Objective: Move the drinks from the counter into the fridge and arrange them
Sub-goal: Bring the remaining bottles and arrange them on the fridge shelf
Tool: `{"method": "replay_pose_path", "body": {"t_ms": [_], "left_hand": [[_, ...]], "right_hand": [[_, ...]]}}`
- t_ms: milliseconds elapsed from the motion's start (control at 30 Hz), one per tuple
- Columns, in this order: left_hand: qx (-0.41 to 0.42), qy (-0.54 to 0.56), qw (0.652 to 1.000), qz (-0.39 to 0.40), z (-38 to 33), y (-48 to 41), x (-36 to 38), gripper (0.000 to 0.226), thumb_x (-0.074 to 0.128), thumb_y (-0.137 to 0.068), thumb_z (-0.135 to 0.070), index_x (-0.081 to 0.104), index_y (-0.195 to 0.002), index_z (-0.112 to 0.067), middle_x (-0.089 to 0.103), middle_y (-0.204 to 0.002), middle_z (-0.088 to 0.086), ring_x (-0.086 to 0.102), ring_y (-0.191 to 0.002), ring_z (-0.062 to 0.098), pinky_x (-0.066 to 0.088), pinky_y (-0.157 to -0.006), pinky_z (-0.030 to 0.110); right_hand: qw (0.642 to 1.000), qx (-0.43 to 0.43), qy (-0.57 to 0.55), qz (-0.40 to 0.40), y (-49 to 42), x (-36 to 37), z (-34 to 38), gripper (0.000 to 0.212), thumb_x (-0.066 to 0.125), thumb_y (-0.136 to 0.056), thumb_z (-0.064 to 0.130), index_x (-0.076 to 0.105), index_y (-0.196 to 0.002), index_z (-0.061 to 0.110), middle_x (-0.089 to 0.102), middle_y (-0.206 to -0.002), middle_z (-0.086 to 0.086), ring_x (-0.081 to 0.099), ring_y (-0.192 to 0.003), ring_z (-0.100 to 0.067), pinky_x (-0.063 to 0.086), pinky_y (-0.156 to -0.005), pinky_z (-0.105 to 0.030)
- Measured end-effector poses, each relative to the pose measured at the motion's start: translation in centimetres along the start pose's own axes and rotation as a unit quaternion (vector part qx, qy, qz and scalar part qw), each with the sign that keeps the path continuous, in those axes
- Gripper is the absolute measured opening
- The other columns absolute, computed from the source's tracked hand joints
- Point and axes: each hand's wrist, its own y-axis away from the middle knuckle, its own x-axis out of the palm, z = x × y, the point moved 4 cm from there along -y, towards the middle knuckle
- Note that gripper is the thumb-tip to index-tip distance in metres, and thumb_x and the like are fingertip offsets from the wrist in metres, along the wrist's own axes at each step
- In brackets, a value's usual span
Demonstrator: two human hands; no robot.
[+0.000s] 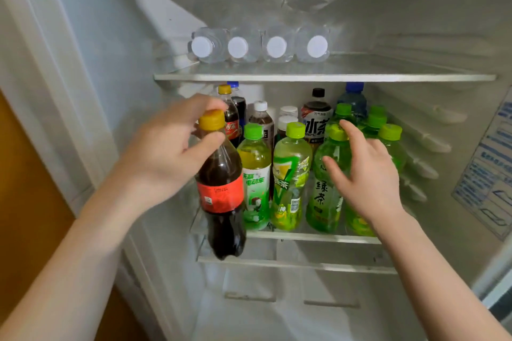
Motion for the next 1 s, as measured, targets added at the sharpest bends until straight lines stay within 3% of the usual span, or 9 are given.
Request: {"method": "replay_pose_path", "body": {"t_ms": [133, 233, 367, 567, 800, 900, 1000], "left_hand": [[-0.023, -0.166, 0.983, -0.074, 1.8, -0.5, 0.7, 0.031, 0.059, -0.086, -0.033, 0.055, -0.117, -0.029, 0.065, -0.104, 0.001, 0.061, -0.091, 0.029, 0.048, -0.081, 0.042], [-0.051, -0.201, 0.967, -0.146, 3.0, -0.9, 1.5, 0.030, 0.062, -0.087, -0.022, 0.057, -0.116, -0.020, 0.063, -0.105, 0.005, 0.058, -0.095, 0.032, 0.043, -0.082, 0.039], [-0.082, -0.211, 0.958, -0.174, 4.0, -2.6, 2.6, 0.030, 0.061, -0.087, -0.020, 0.056, -0.116, -0.015, 0.061, -0.112, 0.011, 0.055, -0.104, 0.035, 0.042, -0.082, 0.042], [-0.119, -0.220, 0.963, -0.096, 5.5, -6.7, 4.8, 0.033, 0.062, -0.088, -0.021, 0.054, -0.119, -0.013, 0.058, -0.117, 0.013, 0.052, -0.111, 0.034, 0.041, -0.086, 0.044], [-0.160, -0.237, 0.952, -0.110, 6.5, -8.0, 5.6, 0.040, 0.065, -0.085, -0.034, 0.054, -0.118, -0.014, 0.059, -0.116, 0.012, 0.054, -0.108, 0.035, 0.045, -0.079, 0.044], [-0.154, -0.236, 0.956, -0.083, 6.7, -8.1, 5.3, 0.043, 0.067, -0.084, -0.030, 0.053, -0.120, -0.011, 0.058, -0.117, 0.014, 0.054, -0.109, 0.036, 0.045, -0.081, 0.042], [-0.160, -0.216, 0.963, -0.002, 7.0, -8.5, 5.0, 0.058, 0.070, -0.078, -0.014, 0.047, -0.130, -0.011, 0.057, -0.120, 0.014, 0.054, -0.107, 0.032, 0.043, -0.082, 0.037]], "right_hand": [[1.000, 0.010, 0.007, -0.002, 0.0, 0.5, 0.3, 0.064, 0.061, -0.087, 0.035, 0.037, -0.141, 0.013, 0.059, -0.079, -0.004, 0.053, -0.096, -0.032, 0.043, -0.062, -0.036], [1.000, 0.013, 0.005, -0.010, 0.0, 0.6, 0.4, 0.063, 0.063, -0.086, 0.032, 0.039, -0.139, 0.010, 0.064, -0.086, -0.009, 0.054, -0.095, -0.034, 0.043, -0.063, -0.036], [1.000, 0.011, 0.020, -0.014, -0.1, 0.9, 0.5, 0.063, 0.062, -0.087, 0.031, 0.039, -0.140, 0.008, 0.066, -0.100, -0.012, 0.055, -0.096, -0.035, 0.046, -0.067, -0.037], [0.999, 0.021, 0.018, -0.034, -0.1, 0.8, 0.5, 0.062, 0.062, -0.085, 0.032, 0.040, -0.139, 0.011, 0.066, -0.096, -0.010, 0.057, -0.093, -0.032, 0.040, -0.062, -0.031], [0.997, 0.036, 0.004, -0.072, 0.4, 1.1, 0.6, 0.061, 0.068, -0.084, 0.027, 0.044, -0.136, 0.007, 0.066, -0.095, -0.010, 0.059, -0.092, -0.034, 0.039, -0.060, -0.029], [0.995, 0.046, -0.001, -0.083, 0.5, 1.3, 0.7, 0.061, 0.068, -0.083, 0.025, 0.044, -0.136, 0.006, 0.065, -0.093, -0.009, 0.059, -0.091, -0.034, 0.036, -0.061, -0.028], [0.995, 0.054, -0.002, -0.087, 0.5, 1.4, 0.8, 0.059, 0.067, -0.084, 0.025, 0.044, -0.136, 0.007, 0.064, -0.091, -0.009, 0.059, -0.090, -0.033, 0.035, -0.060, -0.027]]}}
